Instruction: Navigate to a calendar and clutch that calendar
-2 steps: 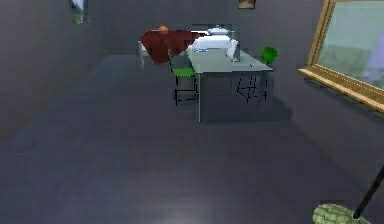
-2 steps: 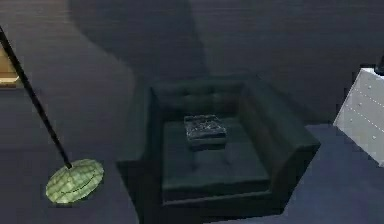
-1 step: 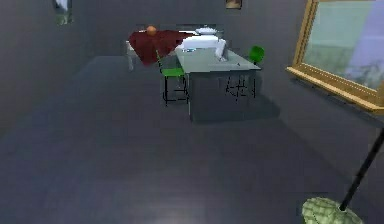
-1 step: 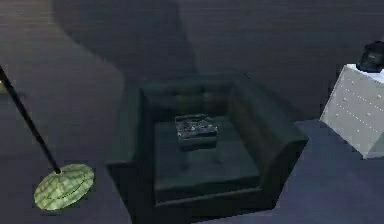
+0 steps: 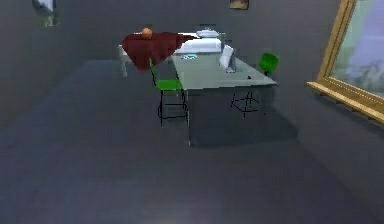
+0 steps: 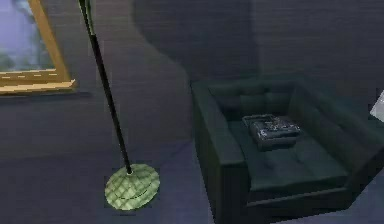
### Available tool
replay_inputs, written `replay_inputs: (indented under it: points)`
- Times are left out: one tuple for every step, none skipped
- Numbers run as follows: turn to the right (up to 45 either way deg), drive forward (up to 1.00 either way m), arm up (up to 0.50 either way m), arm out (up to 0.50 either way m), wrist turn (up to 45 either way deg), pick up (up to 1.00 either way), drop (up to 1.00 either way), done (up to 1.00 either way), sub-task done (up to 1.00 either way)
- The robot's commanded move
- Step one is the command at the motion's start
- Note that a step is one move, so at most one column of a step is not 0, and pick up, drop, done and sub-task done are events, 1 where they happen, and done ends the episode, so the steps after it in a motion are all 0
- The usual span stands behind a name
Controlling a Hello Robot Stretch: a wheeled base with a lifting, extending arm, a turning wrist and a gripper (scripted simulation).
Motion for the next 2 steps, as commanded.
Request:
replay_inputs:
  points:
    - [6.0,0.0,0.0,0.0,0.0,0.0,0.0,0.0,0.0]
    - [3.0,0.0,0.0,0.0,0.0,0.0,0.0,0.0,0.0]
